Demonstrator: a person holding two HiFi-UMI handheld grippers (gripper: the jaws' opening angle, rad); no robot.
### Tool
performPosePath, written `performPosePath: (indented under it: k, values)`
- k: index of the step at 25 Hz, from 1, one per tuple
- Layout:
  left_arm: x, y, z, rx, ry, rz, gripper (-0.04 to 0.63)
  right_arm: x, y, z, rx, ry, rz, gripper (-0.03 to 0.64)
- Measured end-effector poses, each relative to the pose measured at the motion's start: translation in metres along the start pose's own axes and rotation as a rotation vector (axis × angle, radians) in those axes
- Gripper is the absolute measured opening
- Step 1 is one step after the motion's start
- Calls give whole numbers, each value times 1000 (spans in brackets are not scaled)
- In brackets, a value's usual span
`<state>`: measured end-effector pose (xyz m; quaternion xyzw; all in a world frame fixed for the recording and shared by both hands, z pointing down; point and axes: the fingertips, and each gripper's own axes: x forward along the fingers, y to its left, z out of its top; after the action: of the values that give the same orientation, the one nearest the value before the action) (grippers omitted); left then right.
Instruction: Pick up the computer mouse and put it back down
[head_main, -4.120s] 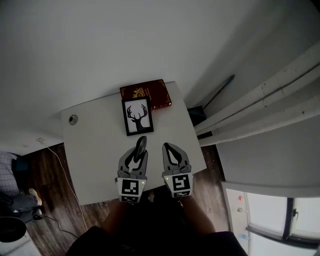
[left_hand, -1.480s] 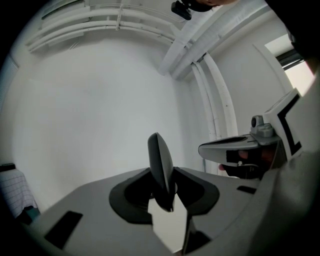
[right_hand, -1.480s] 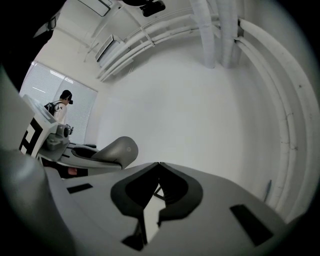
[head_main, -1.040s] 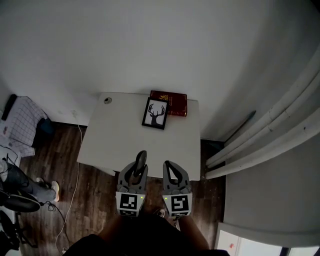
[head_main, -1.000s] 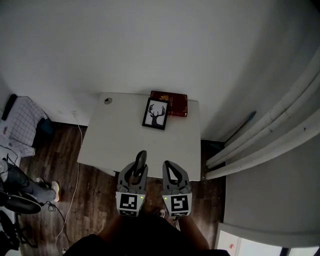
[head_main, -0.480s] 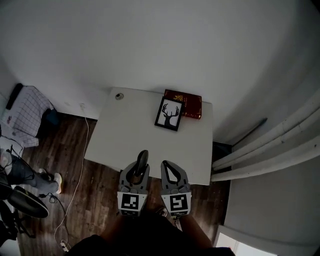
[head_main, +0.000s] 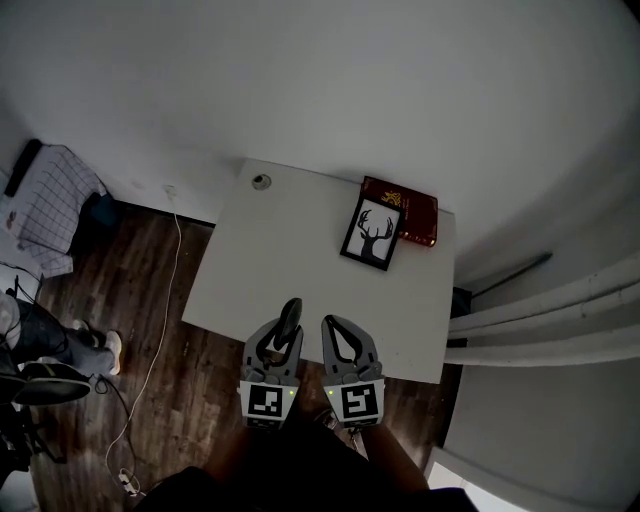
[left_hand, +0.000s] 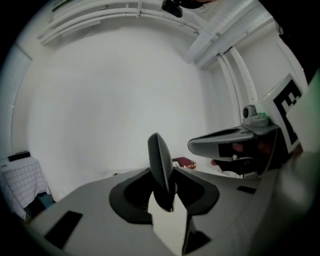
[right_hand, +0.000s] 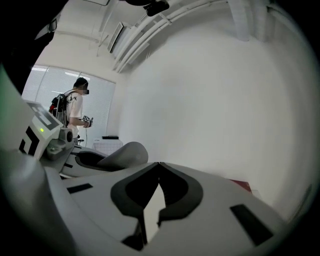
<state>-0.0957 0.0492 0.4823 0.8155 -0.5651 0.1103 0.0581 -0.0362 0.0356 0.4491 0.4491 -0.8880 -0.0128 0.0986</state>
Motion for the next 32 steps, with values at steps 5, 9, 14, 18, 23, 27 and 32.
performPosePath:
  k: [5,9,14,18,23,27,32]
  values:
    - [21,46,-4,-16,16,-49,126,50,19,8,-33,46,10,21]
    - [34,70,5,-10,-3,-92,126,80,27,20,-54,57,-15,21]
    - [37,95,5,-28,6,-128,126,100,39,30,-82,76,-38,21]
    - [43,106,2,-51,10,-139,126,113,41,26,-86,95,-34,21]
    - [47,111,-7,-85,37,-144,126,125,33,18,-94,126,-44,21]
    - [54,110,-19,-66,78,-158,126,131,26,7,-78,135,-55,21]
    - [75,109,-28,-51,116,-156,126,143,10,-9,-13,147,-57,21]
